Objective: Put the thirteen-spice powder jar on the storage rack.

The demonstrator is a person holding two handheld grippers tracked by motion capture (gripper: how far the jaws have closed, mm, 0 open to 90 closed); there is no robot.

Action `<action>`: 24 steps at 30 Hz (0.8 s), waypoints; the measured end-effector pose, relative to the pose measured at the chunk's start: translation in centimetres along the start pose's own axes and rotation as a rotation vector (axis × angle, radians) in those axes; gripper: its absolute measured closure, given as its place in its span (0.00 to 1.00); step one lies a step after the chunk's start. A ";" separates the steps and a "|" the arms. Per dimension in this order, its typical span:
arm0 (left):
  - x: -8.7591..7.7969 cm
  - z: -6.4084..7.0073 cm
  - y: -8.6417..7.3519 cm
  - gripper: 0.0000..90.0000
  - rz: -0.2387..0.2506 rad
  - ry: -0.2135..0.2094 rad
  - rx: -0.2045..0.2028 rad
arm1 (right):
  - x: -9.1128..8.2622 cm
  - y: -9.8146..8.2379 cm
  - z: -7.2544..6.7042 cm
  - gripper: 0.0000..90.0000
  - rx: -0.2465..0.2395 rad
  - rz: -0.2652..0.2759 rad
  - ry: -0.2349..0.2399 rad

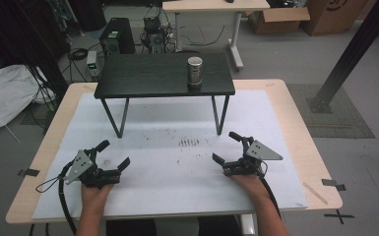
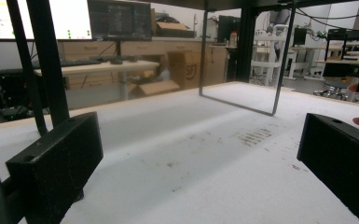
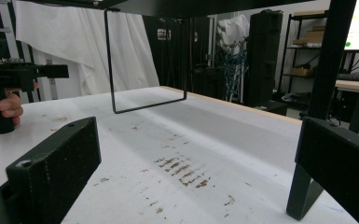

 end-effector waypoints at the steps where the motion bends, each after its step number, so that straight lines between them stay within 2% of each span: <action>1: 0.0 0.0 0.0 0.00 0.000 0.000 0.000 | 0.0 0.0 0.0 0.00 0.000 0.000 0.000; 24: 0.0 0.0 0.0 0.01 -0.001 0.002 0.002 | -0.1 0.1 0.0 0.00 -0.002 0.009 -0.001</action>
Point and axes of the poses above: each handheld gripper's, and its own axes: x roughly forward along the jaws, y roughly out of its top, z roughly to its right, the point moved 10 cm from there along x, roughly forward along the jaws, and after that the axes turned 1 degree about -y, right-handed, at the moved point
